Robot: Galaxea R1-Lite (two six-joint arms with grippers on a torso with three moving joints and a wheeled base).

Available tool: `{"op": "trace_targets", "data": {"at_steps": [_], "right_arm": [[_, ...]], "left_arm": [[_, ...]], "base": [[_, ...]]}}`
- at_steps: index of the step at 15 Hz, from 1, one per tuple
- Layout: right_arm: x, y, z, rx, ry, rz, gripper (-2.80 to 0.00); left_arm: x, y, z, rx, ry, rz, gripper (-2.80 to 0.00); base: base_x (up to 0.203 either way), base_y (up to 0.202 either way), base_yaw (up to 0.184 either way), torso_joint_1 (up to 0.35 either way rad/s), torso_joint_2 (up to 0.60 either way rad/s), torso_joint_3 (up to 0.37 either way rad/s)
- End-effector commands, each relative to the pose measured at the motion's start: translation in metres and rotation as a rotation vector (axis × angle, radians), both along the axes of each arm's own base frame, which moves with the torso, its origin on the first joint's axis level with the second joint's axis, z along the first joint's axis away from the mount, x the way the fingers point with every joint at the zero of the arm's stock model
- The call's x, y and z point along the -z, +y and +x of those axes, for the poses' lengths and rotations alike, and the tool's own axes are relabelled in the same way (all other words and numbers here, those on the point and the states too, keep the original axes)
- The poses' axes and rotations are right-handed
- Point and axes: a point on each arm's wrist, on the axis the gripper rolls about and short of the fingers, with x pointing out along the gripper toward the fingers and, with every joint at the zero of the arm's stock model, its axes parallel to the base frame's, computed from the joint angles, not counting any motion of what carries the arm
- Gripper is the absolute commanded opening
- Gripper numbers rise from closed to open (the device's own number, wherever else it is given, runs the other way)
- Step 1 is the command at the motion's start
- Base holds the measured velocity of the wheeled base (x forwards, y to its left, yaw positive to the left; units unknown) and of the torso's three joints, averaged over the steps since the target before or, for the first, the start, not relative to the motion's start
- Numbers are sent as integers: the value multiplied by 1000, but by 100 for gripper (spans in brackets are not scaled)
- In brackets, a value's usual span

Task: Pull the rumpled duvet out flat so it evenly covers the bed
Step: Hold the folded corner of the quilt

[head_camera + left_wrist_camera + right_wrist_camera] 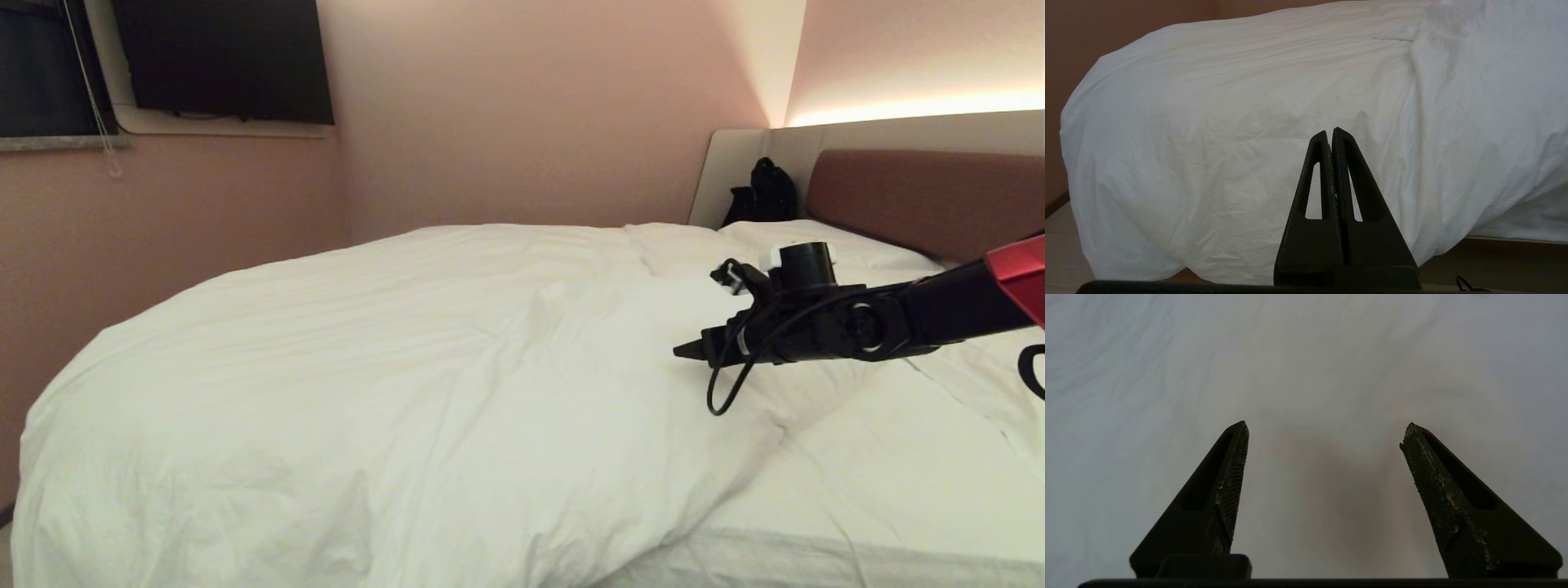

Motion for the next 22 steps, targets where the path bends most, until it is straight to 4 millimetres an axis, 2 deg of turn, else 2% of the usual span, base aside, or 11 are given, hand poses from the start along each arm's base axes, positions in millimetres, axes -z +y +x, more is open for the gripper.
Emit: {"op": "trace_targets", "data": {"at_steps": [1,3,4,6,10,14,17,18,22], "right_arm": [[12,7,7,-19,-4,-67,0],[20,11,14,-9,-1,-78,0],[33,12,19,-8,22,-85,0],[69,15,32,-8,88,-99,0],[123,19,53,-3,166,-122,0],[138,20,60,0,179,-136,0],[135,19,61,1,171,-136,0],[134,19,61,1,169,-136,-280],[124,13,61,21,156,-126,-280]], "left_arm": [[0,0,0,0,2,1,-280],[0,0,0,0,2,1,-280],[0,0,0,0,2,1,-280],[0,0,0,0,2,1,-280],[0,0,0,0,2,1,-280],[0,0,0,0,2,1,-280],[0,0,0,0,2,1,-280],[0,0,0,0,2,1,-280],[0,0,0,0,2,1,-280]], "base": [[0,0,0,0,0,0],[0,0,0,0,0,0],[0,0,0,0,0,0],[0,0,0,0,0,0],[0,0,0,0,0,0],[0,0,0,0,0,0],[0,0,0,0,0,0],[0,0,0,0,0,0],[0,0,0,0,0,0]]}}
